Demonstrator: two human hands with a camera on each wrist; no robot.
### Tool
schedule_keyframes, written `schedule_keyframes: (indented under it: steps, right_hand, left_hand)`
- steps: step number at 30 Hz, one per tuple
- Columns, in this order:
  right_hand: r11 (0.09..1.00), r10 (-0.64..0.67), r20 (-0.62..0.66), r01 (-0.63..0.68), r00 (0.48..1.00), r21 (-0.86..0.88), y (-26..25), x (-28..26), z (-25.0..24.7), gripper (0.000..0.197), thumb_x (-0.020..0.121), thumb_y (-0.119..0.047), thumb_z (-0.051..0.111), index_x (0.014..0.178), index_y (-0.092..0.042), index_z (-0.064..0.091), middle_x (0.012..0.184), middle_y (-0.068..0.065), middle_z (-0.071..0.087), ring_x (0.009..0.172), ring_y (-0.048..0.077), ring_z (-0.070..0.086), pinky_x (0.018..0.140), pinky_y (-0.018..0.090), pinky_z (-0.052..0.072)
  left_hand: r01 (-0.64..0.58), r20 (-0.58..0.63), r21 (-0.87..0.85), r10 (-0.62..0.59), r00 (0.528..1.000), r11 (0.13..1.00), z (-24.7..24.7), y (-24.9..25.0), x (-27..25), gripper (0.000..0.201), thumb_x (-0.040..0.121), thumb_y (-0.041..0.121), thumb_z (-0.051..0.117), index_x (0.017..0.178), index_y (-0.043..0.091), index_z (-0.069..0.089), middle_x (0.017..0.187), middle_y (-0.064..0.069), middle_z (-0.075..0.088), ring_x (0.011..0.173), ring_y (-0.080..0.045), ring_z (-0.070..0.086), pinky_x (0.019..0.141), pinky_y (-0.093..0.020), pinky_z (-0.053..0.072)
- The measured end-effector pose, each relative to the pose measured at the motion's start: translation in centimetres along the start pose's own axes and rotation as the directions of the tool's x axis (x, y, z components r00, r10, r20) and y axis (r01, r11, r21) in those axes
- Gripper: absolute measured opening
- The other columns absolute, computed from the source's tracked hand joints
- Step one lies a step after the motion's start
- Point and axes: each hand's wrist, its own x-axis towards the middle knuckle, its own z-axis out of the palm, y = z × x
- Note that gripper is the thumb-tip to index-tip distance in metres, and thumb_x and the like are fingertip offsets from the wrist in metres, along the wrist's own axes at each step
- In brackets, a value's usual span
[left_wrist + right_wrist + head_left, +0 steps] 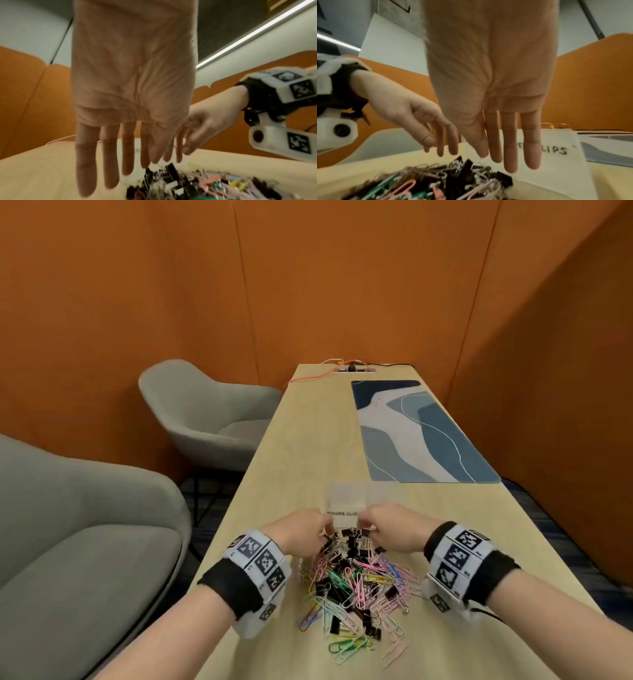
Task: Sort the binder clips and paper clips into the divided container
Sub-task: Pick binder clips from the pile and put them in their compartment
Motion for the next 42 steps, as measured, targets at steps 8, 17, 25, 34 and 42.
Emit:
schedule_keyframes:
  steps: [8, 17, 25, 34, 42]
  right_hand:
    - [0.985, -0.024, 0.014, 0.027, 1.000, -0.170, -1.7, 1.4, 1.2, 0.037, 0.084, 0.005, 0.046, 0.118, -0.007, 0.056, 0.117, 0.013, 0.058, 0.107, 0.030, 0.058, 0.090, 0.041, 0.050]
    - [1.000, 0.025, -0.085, -0.026, 0.996, -0.003, 0.5, 0.2, 2.0, 0.013, 0.083, -0.005, 0.051, 0.088, -0.016, 0.056, 0.093, 0.000, 0.048, 0.088, 0.020, 0.047, 0.076, 0.026, 0.037]
    - [0.966, 0.053, -0.035, -0.042, 0.998, 0.254, 1.3, 0.4, 2.1, 0.044, 0.086, -0.002, 0.046, 0.126, -0.019, 0.053, 0.125, 0.002, 0.057, 0.109, 0.019, 0.054, 0.094, 0.026, 0.042]
    - [0.994, 0.018, -0.076, -0.009, 0.997, 0.113, 0.1, 1.0, 2.6, 0.023, 0.083, -0.008, 0.060, 0.105, -0.011, 0.059, 0.113, 0.009, 0.054, 0.099, 0.021, 0.052, 0.085, 0.029, 0.042]
    - [0.978, 0.062, -0.097, -0.041, 0.993, 0.202, 1.0, 0.7, 2.2, 0.023, 0.079, -0.013, 0.069, 0.102, -0.010, 0.066, 0.100, 0.006, 0.055, 0.094, 0.020, 0.053, 0.077, 0.023, 0.040]
  left_hand:
    - [0.007, 0.034, 0.072, -0.009, 0.999, 0.997, 1.1, 1.4, 1.3, 0.038, 0.089, 0.006, 0.045, 0.127, 0.008, 0.052, 0.125, -0.015, 0.054, 0.112, -0.031, 0.057, 0.097, -0.040, 0.050]
    - [-0.014, -0.097, -0.012, 0.013, 0.995, 1.000, 1.7, -0.1, 1.8, 0.027, 0.084, 0.011, 0.063, 0.111, 0.013, 0.061, 0.117, -0.008, 0.063, 0.108, -0.026, 0.060, 0.091, -0.034, 0.051]
    - [0.026, -0.069, -0.178, -0.039, 0.997, 0.984, 1.9, -1.0, 2.5, 0.041, 0.077, 0.011, 0.072, 0.114, 0.013, 0.055, 0.115, -0.009, 0.062, 0.105, -0.025, 0.060, 0.089, -0.036, 0.051]
    - [0.081, -0.014, -0.186, -0.085, 0.996, 0.979, 1.9, -1.2, 2.7, 0.039, 0.078, 0.009, 0.070, 0.115, 0.010, 0.059, 0.096, -0.006, 0.056, 0.089, -0.025, 0.059, 0.077, -0.031, 0.050]
    - [0.087, 0.005, -0.253, -0.088, 0.996, 0.964, 1.4, -2.0, 2.5, 0.036, 0.085, 0.002, 0.051, 0.119, 0.012, 0.059, 0.097, -0.004, 0.055, 0.084, -0.020, 0.055, 0.078, -0.031, 0.049]
